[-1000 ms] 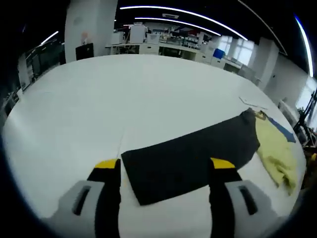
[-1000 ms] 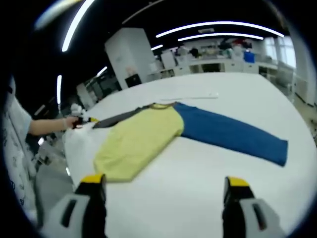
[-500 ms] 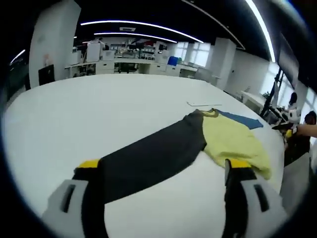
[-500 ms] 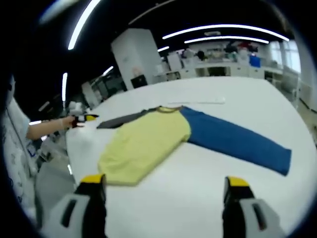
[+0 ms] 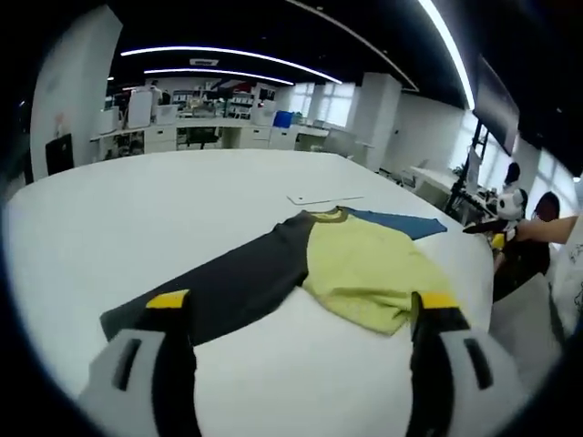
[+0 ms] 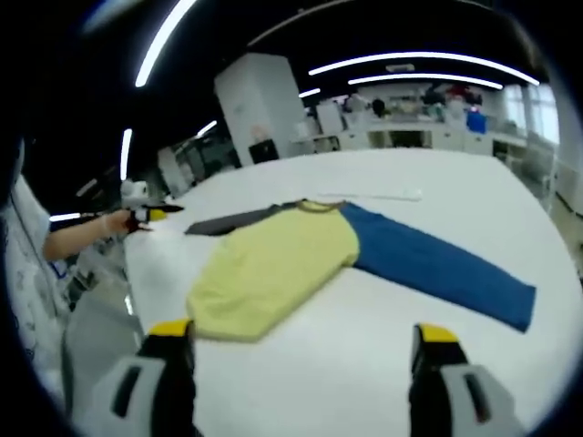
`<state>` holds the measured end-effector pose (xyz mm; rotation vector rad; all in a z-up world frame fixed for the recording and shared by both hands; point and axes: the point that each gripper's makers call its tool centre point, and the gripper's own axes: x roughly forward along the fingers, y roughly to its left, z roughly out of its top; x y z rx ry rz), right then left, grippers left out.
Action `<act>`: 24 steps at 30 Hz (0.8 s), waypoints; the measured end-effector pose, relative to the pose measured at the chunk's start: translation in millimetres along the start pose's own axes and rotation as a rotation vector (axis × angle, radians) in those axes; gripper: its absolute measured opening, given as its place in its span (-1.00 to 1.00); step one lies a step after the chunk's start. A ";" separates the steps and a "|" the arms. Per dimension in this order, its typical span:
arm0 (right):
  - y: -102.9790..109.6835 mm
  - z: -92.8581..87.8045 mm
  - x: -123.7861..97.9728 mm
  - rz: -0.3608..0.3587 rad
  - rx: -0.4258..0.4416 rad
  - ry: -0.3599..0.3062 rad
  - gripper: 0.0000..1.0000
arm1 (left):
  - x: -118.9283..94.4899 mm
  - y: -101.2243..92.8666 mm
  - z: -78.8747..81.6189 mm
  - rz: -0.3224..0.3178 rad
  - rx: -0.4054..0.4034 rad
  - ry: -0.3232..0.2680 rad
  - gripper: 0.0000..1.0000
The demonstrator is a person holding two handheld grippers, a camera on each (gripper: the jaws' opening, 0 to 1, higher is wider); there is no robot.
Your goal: Fold the garment on the visible template until the final outline fits inside the template.
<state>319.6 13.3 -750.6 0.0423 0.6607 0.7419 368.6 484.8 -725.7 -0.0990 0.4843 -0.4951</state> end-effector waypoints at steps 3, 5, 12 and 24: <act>1.3 1.3 -2.1 0.000 -0.002 -0.005 0.99 | -1.4 -17.6 1.1 -0.014 0.012 -0.014 0.86; 1.8 2.2 -3.3 -0.003 -0.006 -0.006 0.99 | -2.8 -26.5 3.1 -0.025 0.023 -0.021 0.87; 5.6 3.7 -5.3 0.001 -0.023 -0.003 0.99 | -6.6 -64.3 5.9 -0.050 0.071 -0.015 0.86; 14.6 3.8 2.8 0.016 -0.049 0.003 0.99 | -3.4 -121.0 0.8 -0.095 0.067 -0.036 0.80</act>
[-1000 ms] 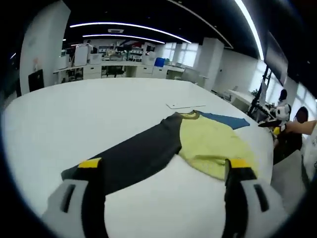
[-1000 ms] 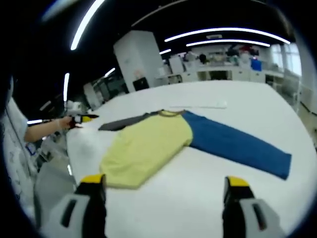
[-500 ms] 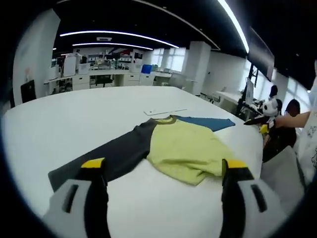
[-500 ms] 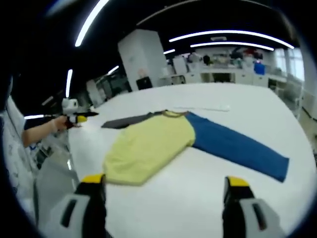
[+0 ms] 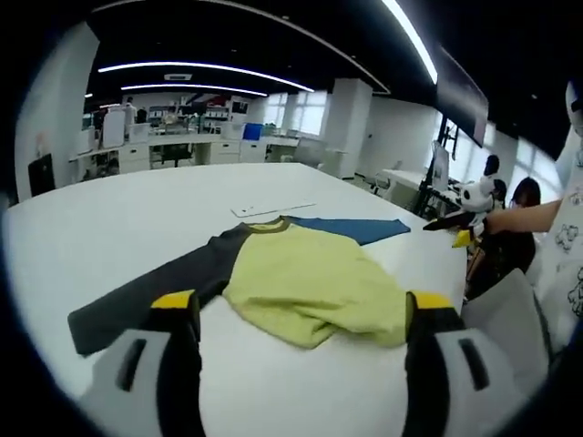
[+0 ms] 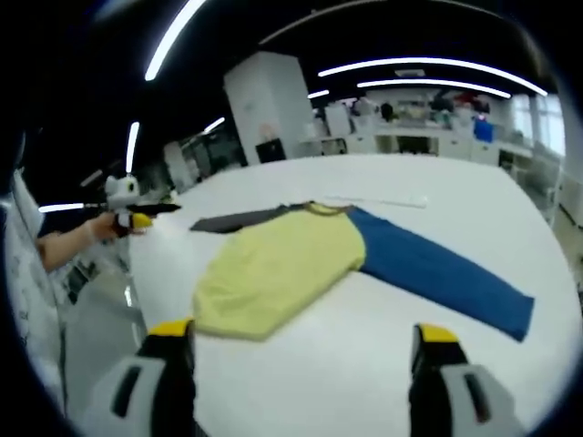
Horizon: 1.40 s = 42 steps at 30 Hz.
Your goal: Fold the garment on the visible template until the final outline fits inside the template.
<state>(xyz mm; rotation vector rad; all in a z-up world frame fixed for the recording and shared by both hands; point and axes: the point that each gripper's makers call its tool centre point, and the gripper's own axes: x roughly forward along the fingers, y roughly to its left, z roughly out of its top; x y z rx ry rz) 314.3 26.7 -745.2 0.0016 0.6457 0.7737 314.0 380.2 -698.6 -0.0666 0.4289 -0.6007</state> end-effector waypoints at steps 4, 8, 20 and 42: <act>1.4 -0.9 2.7 0.005 0.002 -0.002 0.99 | 4.8 -11.2 -0.7 -0.003 -0.030 -0.033 0.75; 9.6 -0.3 6.3 0.020 -0.004 -0.001 0.99 | 6.6 -20.6 2.8 0.003 -0.050 -0.074 0.73; 16.4 -1.6 13.7 0.039 -0.028 0.009 0.97 | 5.5 -42.0 -4.9 -0.011 -0.046 -0.066 0.74; 88.7 14.8 67.4 0.173 -0.457 0.067 0.38 | -3.7 -45.6 -15.6 -0.003 -0.033 -0.050 0.66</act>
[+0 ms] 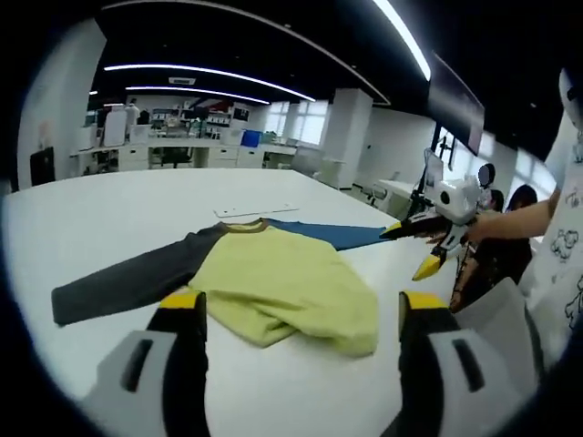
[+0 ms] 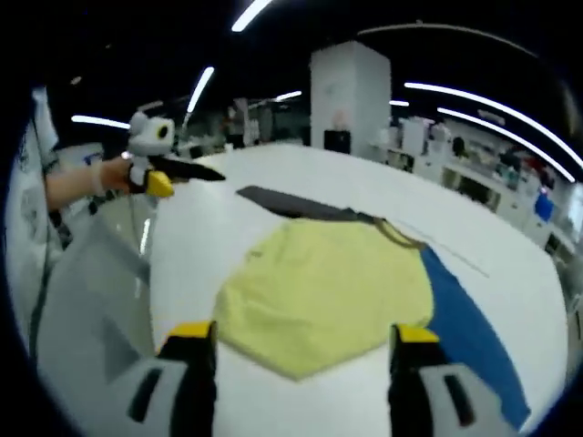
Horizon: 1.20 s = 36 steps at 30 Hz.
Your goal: Fold the garment on the visible template until the final outline fits inside the template.
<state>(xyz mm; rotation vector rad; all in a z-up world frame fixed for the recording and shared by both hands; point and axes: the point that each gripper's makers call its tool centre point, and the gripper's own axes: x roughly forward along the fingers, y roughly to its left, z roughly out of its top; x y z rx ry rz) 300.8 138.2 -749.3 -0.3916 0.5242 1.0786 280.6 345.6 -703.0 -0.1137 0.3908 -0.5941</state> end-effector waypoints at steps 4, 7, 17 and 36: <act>36.2 -2.5 23.2 0.085 -0.108 0.052 0.05 | 1.3 -4.8 -6.5 -0.005 -0.007 0.008 0.65; 60.1 -8.8 42.9 0.127 -0.207 0.088 -0.12 | 0.7 -4.8 -11.3 -0.001 -0.037 -0.002 0.64; 83.3 -23.7 89.8 0.148 -0.325 0.166 -0.40 | -3.2 -16.3 -16.6 -0.014 -0.089 -0.024 0.60; 38.6 21.6 84.7 0.064 -0.385 0.116 -1.00 | -0.8 -12.8 -29.6 -0.026 -0.126 -0.008 0.53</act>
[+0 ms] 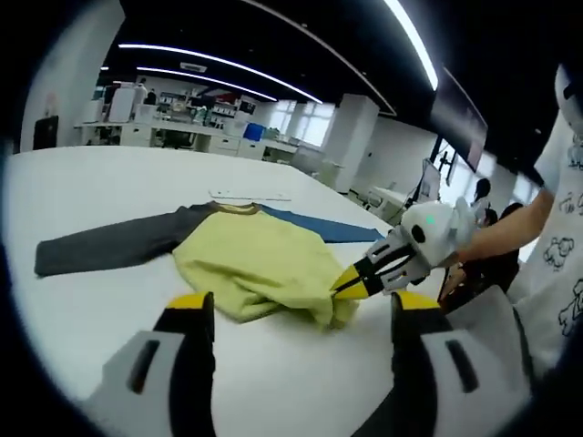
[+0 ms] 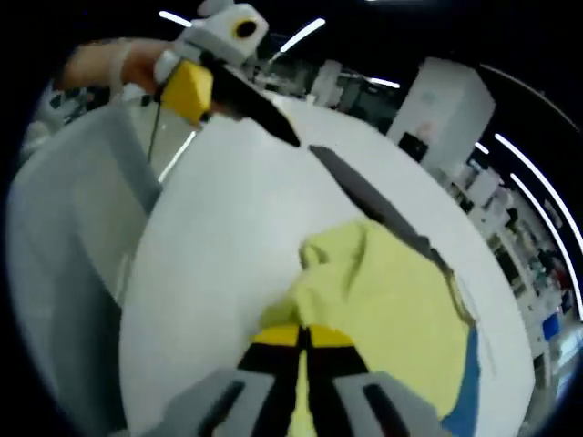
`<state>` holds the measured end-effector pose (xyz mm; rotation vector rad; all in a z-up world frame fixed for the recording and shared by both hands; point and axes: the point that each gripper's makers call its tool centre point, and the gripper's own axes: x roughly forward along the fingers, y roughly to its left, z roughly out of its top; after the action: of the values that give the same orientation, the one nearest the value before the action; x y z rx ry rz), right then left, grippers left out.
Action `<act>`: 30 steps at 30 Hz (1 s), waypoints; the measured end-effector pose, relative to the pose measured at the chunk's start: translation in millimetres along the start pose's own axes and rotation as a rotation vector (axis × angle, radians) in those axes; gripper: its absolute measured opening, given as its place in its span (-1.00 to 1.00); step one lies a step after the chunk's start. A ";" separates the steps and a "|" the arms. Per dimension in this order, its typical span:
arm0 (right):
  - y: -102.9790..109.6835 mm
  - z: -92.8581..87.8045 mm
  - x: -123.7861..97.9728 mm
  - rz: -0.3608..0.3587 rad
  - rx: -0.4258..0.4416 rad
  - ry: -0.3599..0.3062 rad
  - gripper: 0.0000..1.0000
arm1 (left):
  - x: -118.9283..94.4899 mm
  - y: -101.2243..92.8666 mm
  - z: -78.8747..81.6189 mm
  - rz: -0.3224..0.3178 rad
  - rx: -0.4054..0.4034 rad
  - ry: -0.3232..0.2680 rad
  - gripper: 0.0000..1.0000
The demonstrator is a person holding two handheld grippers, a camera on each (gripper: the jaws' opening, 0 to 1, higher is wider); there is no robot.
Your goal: Fold the garment on the visible template until the final outline fits inside the template.
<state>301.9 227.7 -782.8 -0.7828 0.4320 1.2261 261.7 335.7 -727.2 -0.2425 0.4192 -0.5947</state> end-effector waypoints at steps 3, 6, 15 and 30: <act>-24.8 11.5 -8.2 -0.026 0.062 -0.029 -1.00 | 2.6 0.7 -1.7 -0.002 -0.001 0.004 0.51; -48.5 17.3 -11.0 -0.043 0.125 -0.038 -1.00 | 6.6 -1.1 -3.4 -0.008 0.002 0.011 0.49; -113.7 5.4 1.5 -0.098 0.255 -0.028 -1.00 | 12.5 -4.9 -7.9 -0.017 -0.008 0.022 0.41; -171.5 -31.4 42.4 -0.118 0.293 0.049 -1.00 | 29.7 1.1 -17.9 -0.014 -0.049 0.046 0.22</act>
<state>480.5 210.6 -781.7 -0.5794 0.5829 1.0079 276.5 317.3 -752.7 -0.2793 0.4771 -0.6054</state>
